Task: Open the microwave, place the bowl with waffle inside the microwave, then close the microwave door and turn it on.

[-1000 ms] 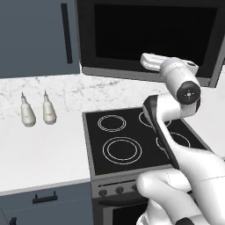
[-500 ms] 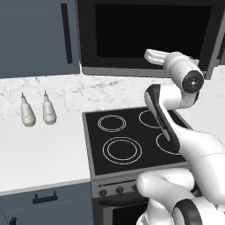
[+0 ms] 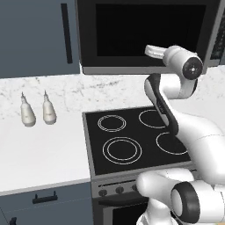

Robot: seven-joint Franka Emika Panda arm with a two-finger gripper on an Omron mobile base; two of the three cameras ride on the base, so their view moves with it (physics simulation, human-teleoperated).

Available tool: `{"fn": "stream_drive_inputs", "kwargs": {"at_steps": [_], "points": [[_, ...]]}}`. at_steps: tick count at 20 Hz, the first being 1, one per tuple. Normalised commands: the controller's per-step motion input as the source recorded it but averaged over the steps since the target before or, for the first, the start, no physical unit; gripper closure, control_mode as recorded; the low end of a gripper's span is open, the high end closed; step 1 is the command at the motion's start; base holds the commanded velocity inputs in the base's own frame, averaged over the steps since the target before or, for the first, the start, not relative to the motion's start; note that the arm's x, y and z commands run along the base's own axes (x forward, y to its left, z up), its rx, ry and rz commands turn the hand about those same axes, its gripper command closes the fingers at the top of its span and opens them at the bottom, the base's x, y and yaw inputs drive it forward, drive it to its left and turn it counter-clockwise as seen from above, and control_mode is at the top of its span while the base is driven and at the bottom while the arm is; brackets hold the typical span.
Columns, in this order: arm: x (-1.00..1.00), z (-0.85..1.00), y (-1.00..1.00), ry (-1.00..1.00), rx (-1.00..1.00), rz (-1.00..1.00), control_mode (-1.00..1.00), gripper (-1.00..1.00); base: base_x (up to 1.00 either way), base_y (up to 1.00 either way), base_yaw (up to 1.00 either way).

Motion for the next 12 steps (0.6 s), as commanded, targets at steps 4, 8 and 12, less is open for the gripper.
{"fn": "stream_drive_inputs", "kwargs": {"at_steps": [4, 8, 12], "points": [[0.4, 0.0, -0.08, 0.06, 0.0, 0.0, -1.0, -1.0, 0.0, 0.0, 0.0], [0.33, 0.0, -0.06, 0.04, 0.0, 0.0, -1.0, -1.0, 0.0, 0.0, 0.0], [0.28, 0.0, 0.0, 0.02, 0.0, 0.0, -1.0, -1.0, 0.0, 0.0, 0.0]]}}
